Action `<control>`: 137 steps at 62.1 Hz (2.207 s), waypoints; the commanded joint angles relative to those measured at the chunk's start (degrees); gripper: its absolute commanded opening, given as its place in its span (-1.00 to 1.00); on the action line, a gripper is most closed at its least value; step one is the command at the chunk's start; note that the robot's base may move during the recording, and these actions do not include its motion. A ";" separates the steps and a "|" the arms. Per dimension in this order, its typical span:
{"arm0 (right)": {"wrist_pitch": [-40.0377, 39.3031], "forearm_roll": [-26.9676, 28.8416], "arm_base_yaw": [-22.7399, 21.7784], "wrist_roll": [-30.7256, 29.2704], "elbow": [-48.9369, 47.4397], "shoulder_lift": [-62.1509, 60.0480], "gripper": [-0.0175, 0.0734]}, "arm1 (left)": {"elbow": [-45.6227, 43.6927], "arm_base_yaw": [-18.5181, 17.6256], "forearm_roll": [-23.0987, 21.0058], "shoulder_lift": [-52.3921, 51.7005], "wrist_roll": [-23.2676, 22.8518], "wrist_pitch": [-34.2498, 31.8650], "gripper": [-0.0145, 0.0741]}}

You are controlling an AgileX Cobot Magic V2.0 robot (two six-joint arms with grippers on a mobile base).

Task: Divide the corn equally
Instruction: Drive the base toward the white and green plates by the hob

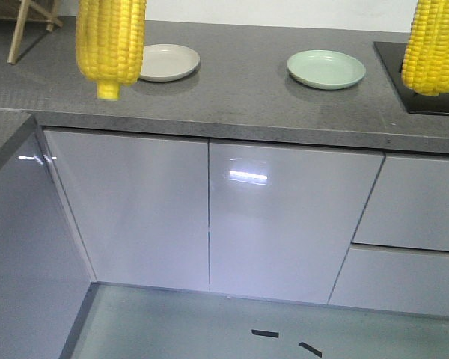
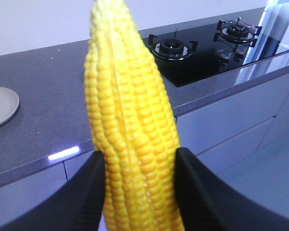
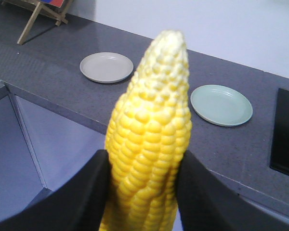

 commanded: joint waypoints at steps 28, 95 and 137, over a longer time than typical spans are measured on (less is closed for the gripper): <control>-4.29 -0.10 -0.18 -0.43 -1.58 -0.96 -0.63 | -1.62 -0.05 -0.76 -1.37 -0.25 -4.33 -0.69; -4.29 -0.10 -0.18 -0.43 -1.58 -0.96 -0.63 | -1.62 -0.05 -0.76 -1.37 -0.25 -4.38 -0.69; -4.29 -0.10 -0.18 -0.43 -1.58 -0.96 -0.63 | -1.62 -0.05 -0.76 -1.37 -0.25 -4.38 -0.69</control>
